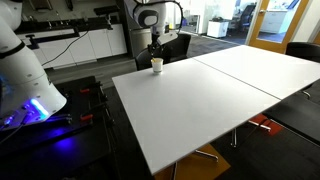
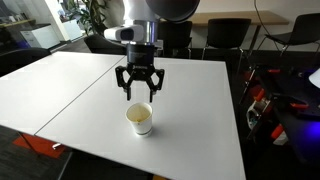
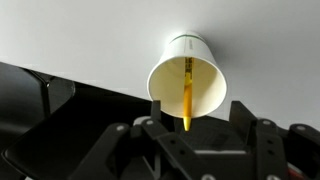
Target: Pick up the pen from the cup and place it on the table then move the cup to the right
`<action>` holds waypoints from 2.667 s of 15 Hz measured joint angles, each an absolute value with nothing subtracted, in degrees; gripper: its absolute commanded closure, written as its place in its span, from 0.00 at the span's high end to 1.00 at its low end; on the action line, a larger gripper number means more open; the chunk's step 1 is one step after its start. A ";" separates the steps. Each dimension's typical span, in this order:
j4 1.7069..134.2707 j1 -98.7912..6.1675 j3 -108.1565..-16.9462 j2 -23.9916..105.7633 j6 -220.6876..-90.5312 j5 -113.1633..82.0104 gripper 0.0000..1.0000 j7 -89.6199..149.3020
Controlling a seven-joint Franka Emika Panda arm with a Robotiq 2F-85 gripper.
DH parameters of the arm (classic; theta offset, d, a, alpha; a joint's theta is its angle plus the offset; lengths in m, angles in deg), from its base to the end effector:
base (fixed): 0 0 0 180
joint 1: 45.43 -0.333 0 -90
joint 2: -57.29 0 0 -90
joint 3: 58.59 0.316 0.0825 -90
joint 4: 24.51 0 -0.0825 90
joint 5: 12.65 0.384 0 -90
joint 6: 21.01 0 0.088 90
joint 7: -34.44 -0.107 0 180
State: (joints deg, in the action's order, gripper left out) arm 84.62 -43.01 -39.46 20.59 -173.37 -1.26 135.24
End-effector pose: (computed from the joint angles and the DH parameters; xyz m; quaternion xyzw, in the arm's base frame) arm 0.6202 0.1684 0.1881 -0.6120 -0.7742 -0.1479 0.0653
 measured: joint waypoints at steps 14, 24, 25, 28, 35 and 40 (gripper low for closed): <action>77.95 -38.98 -35.18 13.08 -166.01 -0.85 0.37 143.73; 76.79 -39.39 -35.33 11.60 -166.05 -0.91 0.36 143.73; 76.52 -39.42 -35.33 11.50 -166.05 -0.91 0.35 143.73; 75.66 -39.53 -35.33 11.12 -166.05 -0.91 0.33 143.72; 73.77 -39.84 -35.33 9.66 -166.09 -0.89 0.33 143.43; 73.70 -39.88 -35.42 8.94 -166.15 -0.75 0.35 142.95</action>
State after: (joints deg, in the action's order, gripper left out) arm 73.70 -39.88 -35.42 8.94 -166.15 -0.75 142.95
